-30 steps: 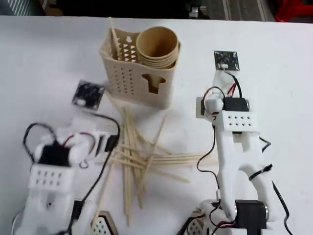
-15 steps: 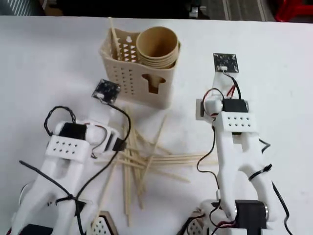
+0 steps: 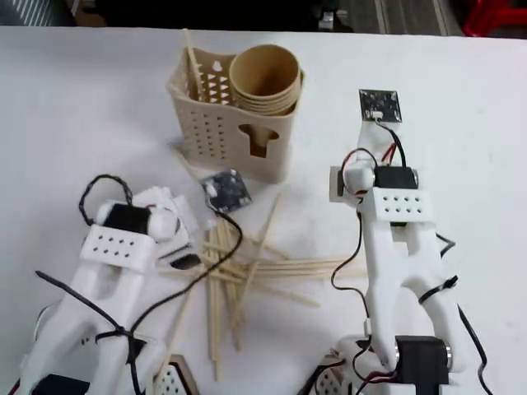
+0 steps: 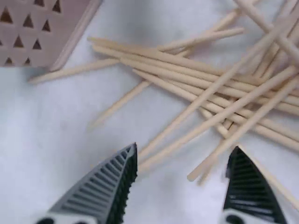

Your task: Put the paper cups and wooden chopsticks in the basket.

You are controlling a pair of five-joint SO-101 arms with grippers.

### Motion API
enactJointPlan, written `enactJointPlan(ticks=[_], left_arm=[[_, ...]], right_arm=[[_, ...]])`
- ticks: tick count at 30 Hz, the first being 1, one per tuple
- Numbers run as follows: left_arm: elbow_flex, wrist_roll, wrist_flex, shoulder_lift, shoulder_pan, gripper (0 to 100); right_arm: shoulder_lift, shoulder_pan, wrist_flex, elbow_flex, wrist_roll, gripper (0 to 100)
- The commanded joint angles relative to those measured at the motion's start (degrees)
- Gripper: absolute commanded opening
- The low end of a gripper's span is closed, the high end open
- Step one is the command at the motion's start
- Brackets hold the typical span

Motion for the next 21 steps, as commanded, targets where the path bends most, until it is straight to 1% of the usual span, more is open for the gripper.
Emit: enactJointPlan(ticks=[1, 6, 13, 18, 21], left_arm=[[-2.9, -1.1, 0.4, 2.8, 3.4, 31], [-3.6, -1.4, 0.4, 11.8, 7.1, 31], [-9.4, -1.0, 0.4, 21.1, 6.3, 30], [-9.6, -1.1, -2.8, 25.7, 6.2, 22], [-9.6, -1.4, -2.8, 27.8, 6.4, 20]], right_arm=[[-2.0, 0.7, -0.9, -0.4, -0.5, 2.9], [-2.0, 0.7, -0.9, -0.4, -0.5, 2.9], [-2.0, 0.8, -0.9, -0.4, -0.5, 2.9], [-2.0, 0.8, -0.9, -0.4, -0.5, 2.9], [-2.0, 0.8, -0.9, -0.4, -0.5, 3.0]])
